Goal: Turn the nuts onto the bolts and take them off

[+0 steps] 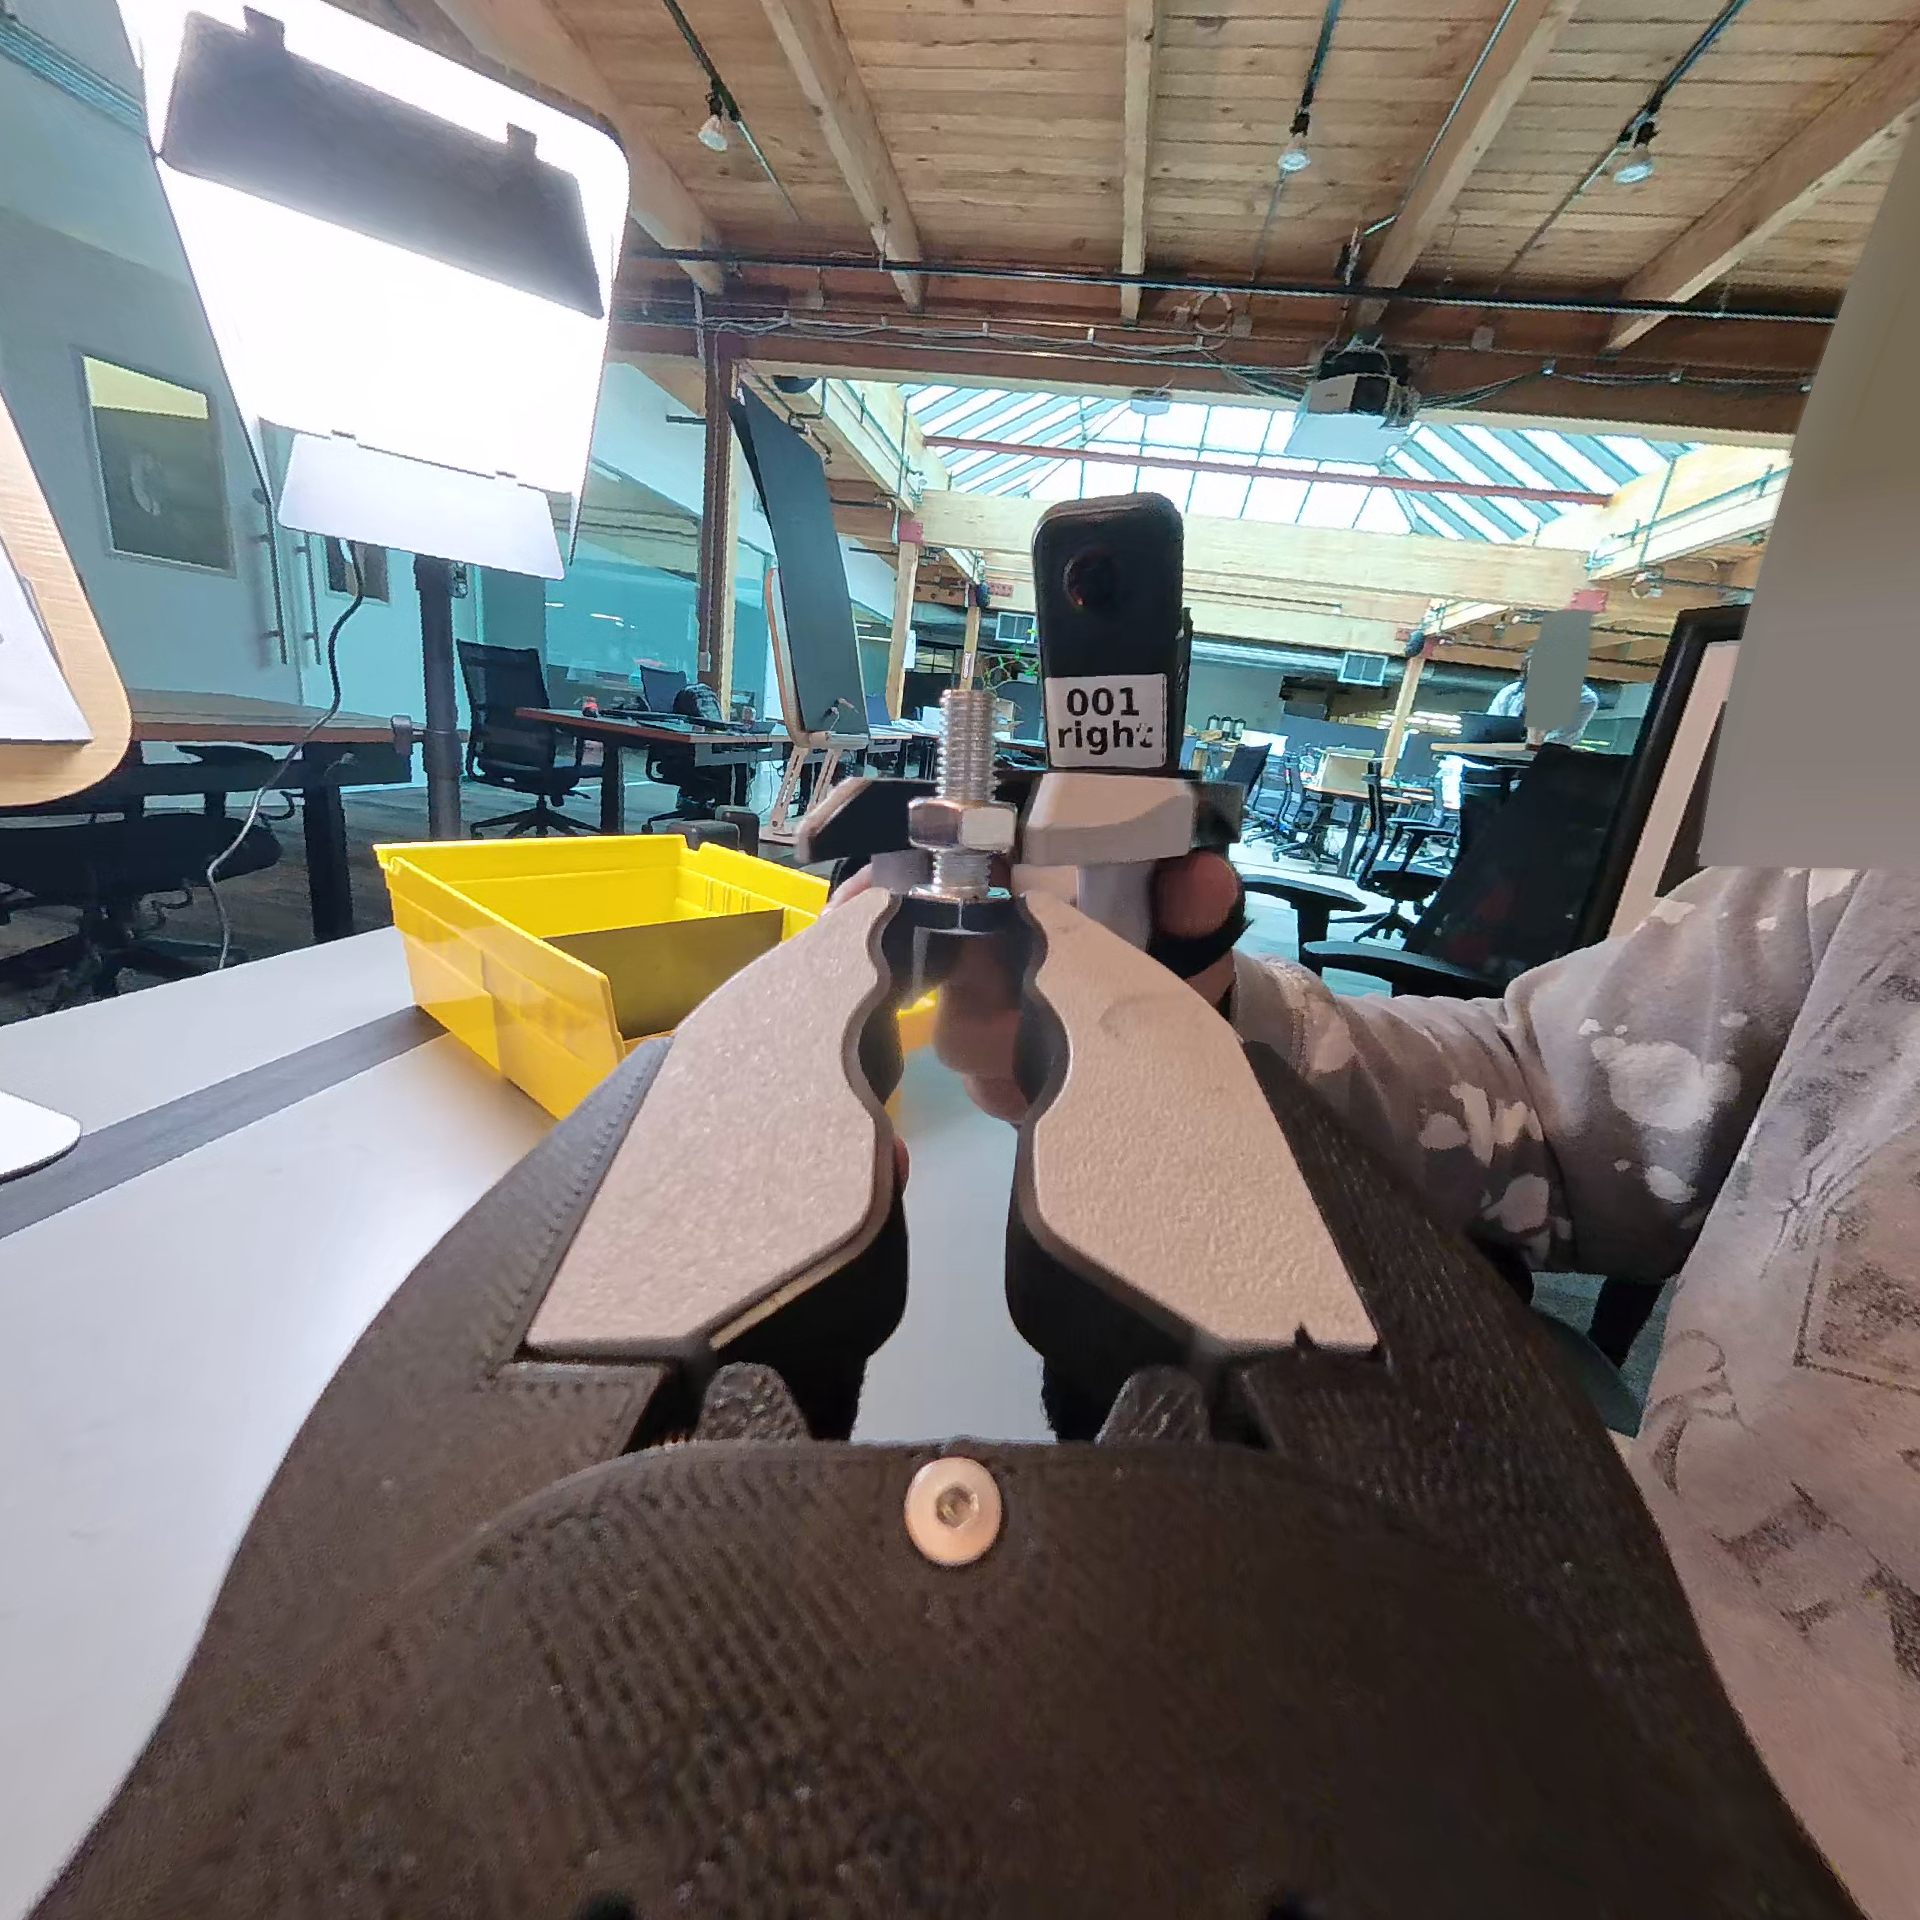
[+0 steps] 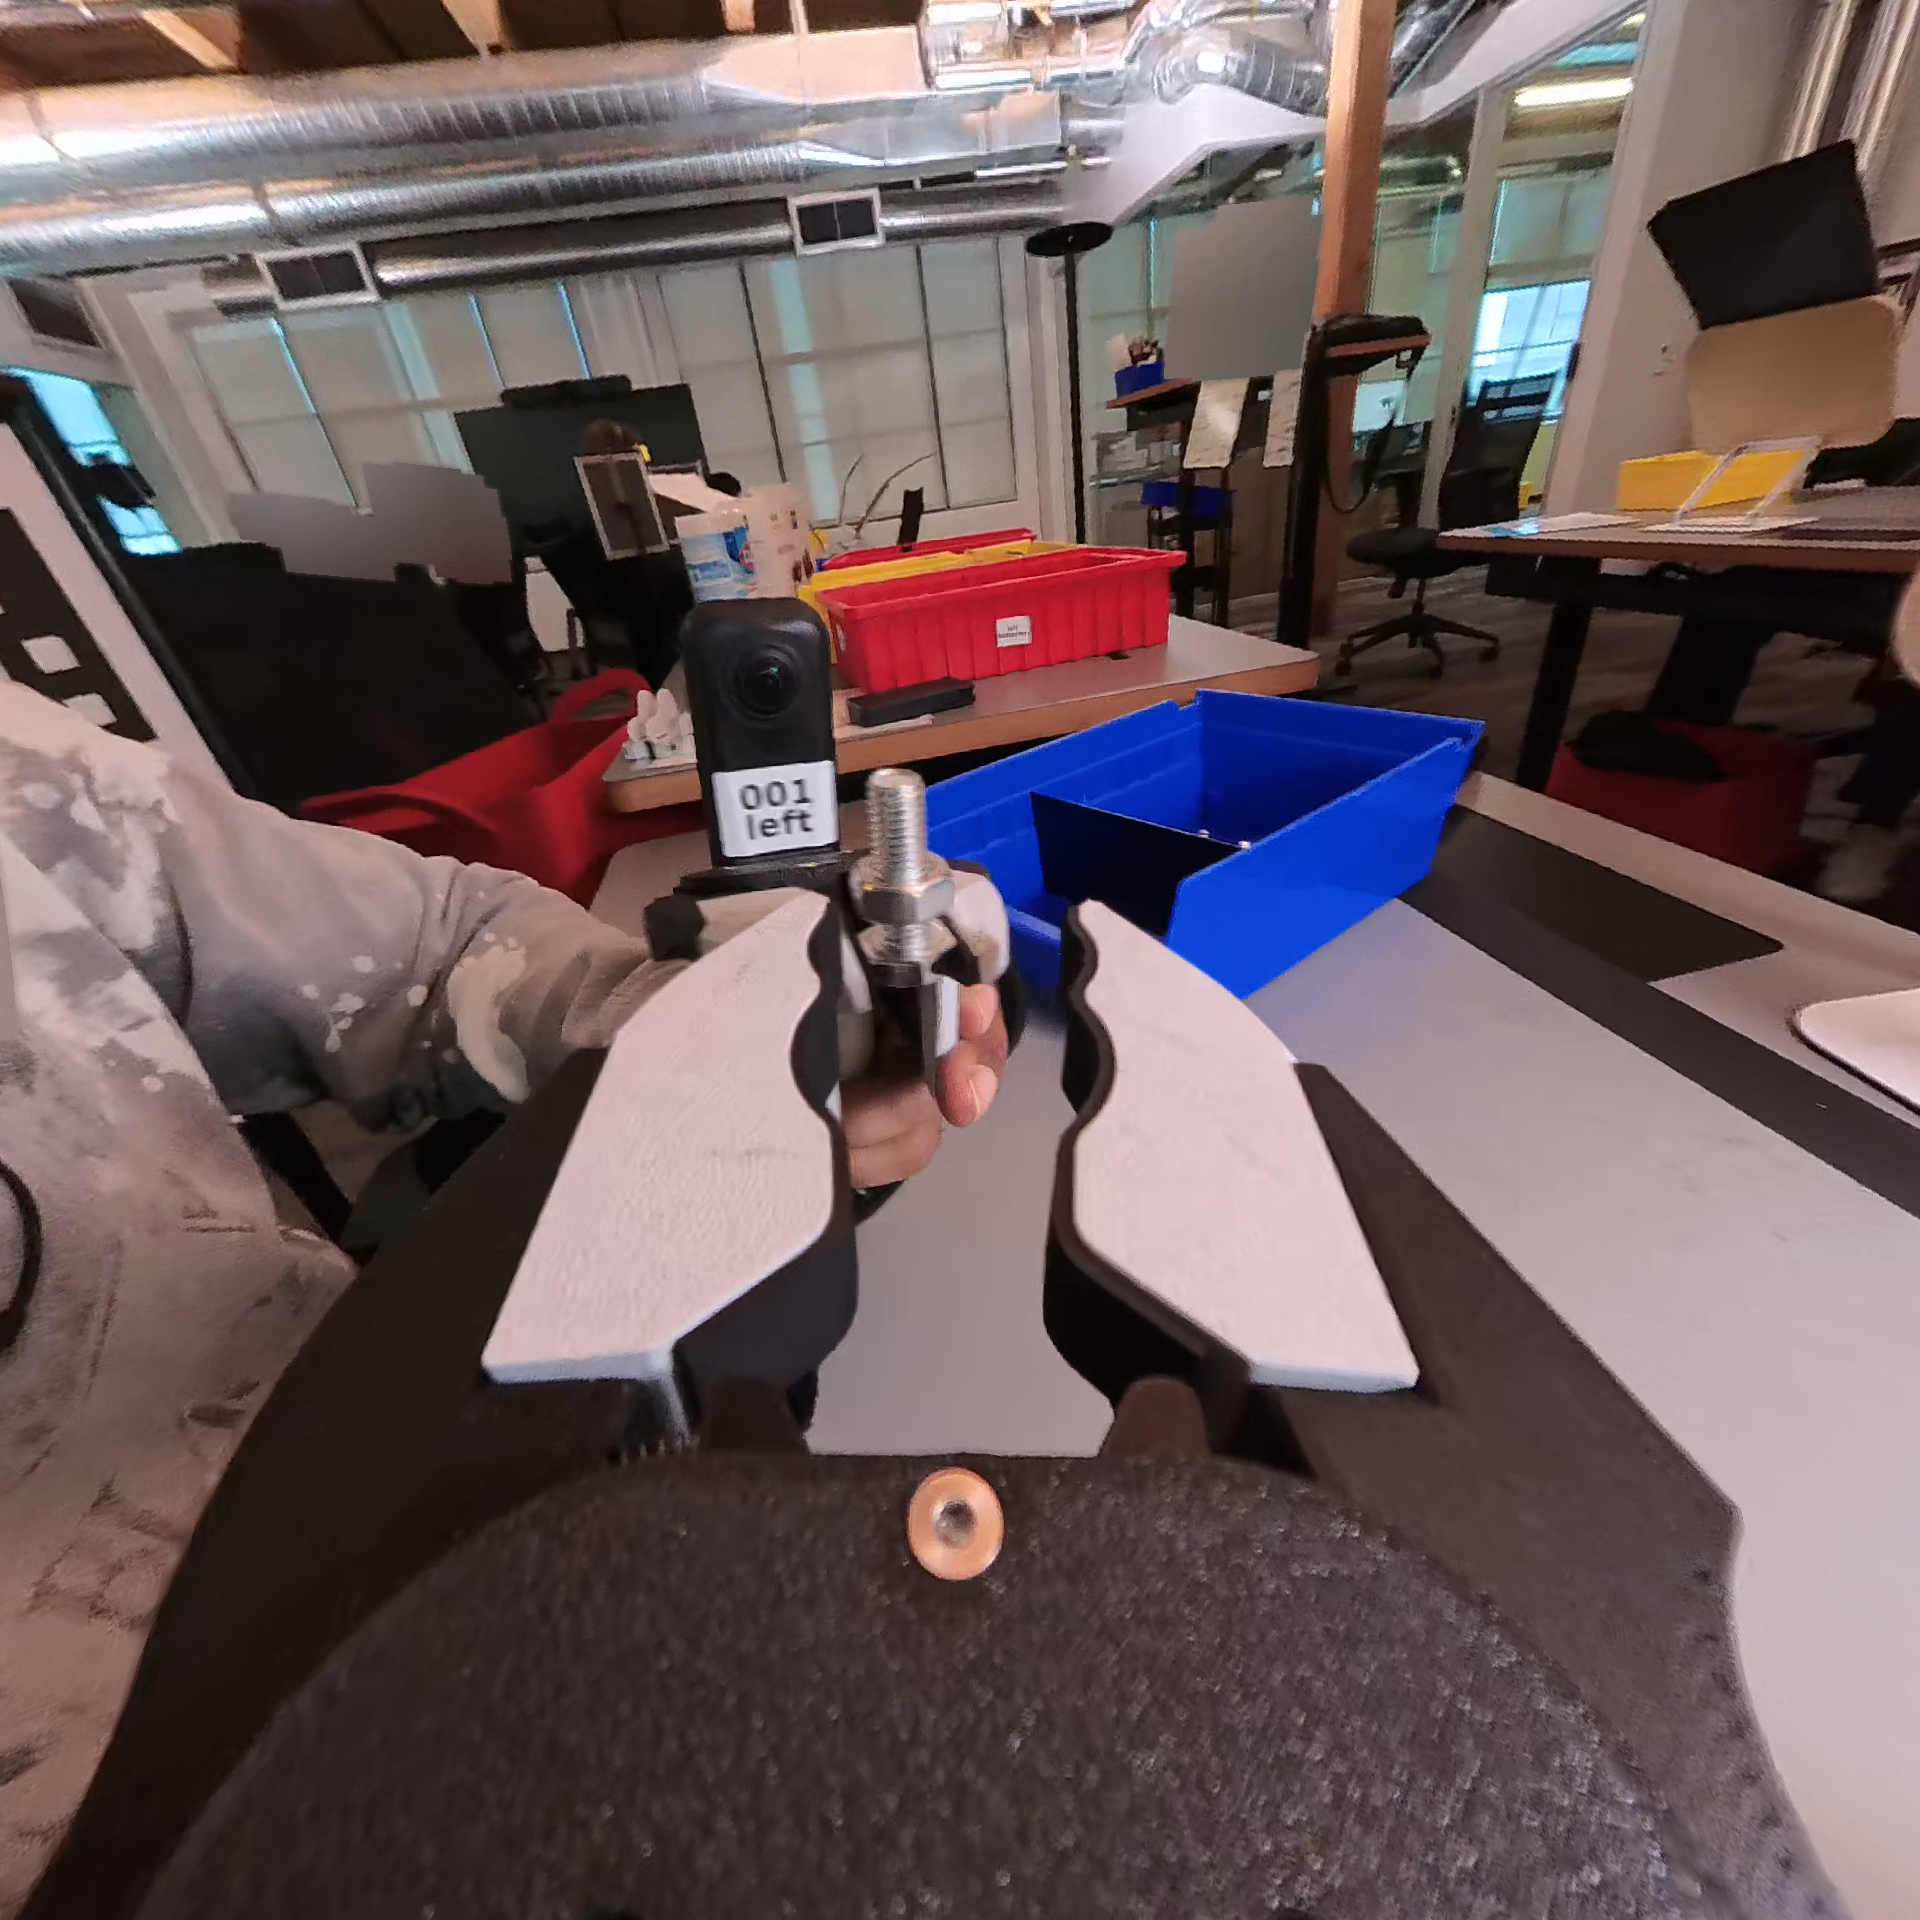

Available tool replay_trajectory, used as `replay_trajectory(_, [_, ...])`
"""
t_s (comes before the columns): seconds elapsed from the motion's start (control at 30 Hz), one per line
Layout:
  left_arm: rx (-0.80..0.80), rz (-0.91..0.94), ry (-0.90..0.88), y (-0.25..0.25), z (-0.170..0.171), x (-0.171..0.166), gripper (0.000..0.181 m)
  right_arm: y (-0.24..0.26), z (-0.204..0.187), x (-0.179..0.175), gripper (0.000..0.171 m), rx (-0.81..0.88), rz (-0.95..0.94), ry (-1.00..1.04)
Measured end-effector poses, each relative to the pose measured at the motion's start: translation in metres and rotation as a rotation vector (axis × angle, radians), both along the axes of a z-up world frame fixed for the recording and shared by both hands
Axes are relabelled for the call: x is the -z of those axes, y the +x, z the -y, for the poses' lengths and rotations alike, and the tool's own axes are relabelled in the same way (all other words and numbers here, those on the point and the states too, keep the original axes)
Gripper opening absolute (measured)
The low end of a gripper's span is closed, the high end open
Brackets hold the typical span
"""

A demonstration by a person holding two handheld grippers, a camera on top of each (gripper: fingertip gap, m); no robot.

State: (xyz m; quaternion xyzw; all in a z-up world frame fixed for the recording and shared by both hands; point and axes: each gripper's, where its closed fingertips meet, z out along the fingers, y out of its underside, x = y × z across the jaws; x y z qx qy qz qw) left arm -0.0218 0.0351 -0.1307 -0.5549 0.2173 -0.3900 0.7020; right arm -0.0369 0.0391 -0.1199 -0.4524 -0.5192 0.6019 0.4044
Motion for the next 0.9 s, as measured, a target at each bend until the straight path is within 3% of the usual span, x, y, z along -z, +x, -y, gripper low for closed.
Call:
replay_trajectory(0.03, [-0.008, 0.007, -0.005, -0.002, -0.001, -0.001, 0.018, 0.000, -0.004, 0.000, 0.038, 0.019, -0.002, 0.006])
replay_trajectory(0.1, [0.008, 0.015, 0.004, -0.004, 0.001, -0.004, 0.018, 0.003, -0.025, -0.002, 0.012, 0.112, -0.018, -0.035])
replay_trajectory(0.13, [0.000, 0.007, 0.015, -0.004, 0.001, -0.005, 0.018, 0.006, -0.032, -0.003, 0.010, 0.136, -0.028, -0.043])
replay_trajectory(0.37, [-0.003, -0.002, -0.004, -0.002, -0.001, 0.000, 0.018, 0.002, 0.000, -0.004, 0.038, 0.007, -0.021, -0.002])
replay_trajectory(0.47, [-0.004, 0.006, -0.009, -0.002, -0.001, -0.001, 0.018, 0.000, -0.005, -0.002, 0.037, 0.027, -0.011, 0.007])
replay_trajectory(0.5, [0.018, 0.017, -0.002, -0.003, 0.001, -0.003, 0.018, 0.002, -0.014, -0.003, 0.018, 0.066, -0.015, -0.022])
replay_trajectory(0.53, [0.010, 0.009, 0.000, -0.003, 0.001, -0.003, 0.018, 0.005, -0.024, -0.005, 0.016, 0.110, -0.041, -0.034])
replay_trajectory(0.73, [0.010, 0.004, -0.014, 0.000, 0.000, 0.001, 0.019, 0.004, -0.004, -0.008, 0.038, 0.026, -0.040, -0.001])
replay_trajectory(0.83, [-0.003, 0.003, -0.018, 0.000, -0.001, 0.001, 0.018, 0.000, -0.002, -0.005, 0.039, 0.030, -0.024, 0.004])
replay_trajectory(0.87, [-0.004, 0.017, -0.021, -0.003, -0.002, 0.000, 0.018, 0.000, -0.007, -0.004, 0.036, 0.040, -0.021, -0.012])
replay_trajectory(0.9, [0.011, 0.026, -0.013, -0.005, -0.001, -0.002, 0.018, 0.002, -0.018, -0.005, 0.019, 0.090, -0.021, -0.039])
